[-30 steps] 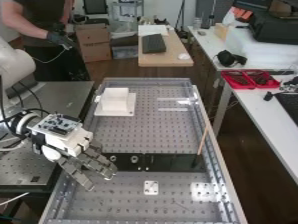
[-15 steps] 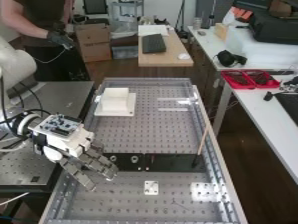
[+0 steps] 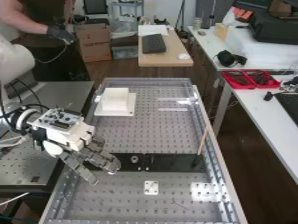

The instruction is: Grab the smaller nut and place it in the white container

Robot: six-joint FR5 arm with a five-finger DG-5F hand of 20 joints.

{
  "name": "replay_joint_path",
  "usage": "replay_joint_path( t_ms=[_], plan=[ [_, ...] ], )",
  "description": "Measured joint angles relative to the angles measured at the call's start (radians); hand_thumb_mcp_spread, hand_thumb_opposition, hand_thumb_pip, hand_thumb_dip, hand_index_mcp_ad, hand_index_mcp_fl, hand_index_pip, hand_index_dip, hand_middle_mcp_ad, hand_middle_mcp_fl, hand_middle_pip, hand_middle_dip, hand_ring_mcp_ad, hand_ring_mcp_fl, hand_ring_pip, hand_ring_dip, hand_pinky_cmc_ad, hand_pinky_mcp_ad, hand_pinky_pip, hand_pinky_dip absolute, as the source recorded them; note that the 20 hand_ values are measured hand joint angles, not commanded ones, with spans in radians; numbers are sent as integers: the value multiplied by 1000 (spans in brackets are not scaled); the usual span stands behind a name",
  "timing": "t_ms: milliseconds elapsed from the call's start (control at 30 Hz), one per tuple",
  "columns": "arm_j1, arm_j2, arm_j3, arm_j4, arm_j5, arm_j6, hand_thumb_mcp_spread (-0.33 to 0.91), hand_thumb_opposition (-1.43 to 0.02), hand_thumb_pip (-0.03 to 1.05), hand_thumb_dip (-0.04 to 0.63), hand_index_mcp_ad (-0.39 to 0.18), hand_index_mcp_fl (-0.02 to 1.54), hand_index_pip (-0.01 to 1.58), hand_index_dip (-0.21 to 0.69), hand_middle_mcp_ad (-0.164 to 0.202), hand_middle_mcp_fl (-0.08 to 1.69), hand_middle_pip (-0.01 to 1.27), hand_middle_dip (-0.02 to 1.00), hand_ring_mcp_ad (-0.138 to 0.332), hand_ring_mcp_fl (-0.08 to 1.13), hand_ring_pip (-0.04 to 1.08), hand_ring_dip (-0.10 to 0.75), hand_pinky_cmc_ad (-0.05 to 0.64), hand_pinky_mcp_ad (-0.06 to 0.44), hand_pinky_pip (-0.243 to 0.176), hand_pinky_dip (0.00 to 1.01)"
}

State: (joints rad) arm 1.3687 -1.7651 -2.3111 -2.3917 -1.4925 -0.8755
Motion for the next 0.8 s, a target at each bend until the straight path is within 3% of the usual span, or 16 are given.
replay_joint_path(
  t_ms=[433,800],
  plan=[
    [16,104,32,-97,-30,-29,571,-1004,581,251,-187,449,1454,337,58,202,131,239,93,5,108,119,314,265,3,138],
    [96,187,60,-193,-82,-35,574,-1004,581,251,-188,449,1452,339,56,201,127,239,93,5,108,119,314,265,3,138]
  ],
)
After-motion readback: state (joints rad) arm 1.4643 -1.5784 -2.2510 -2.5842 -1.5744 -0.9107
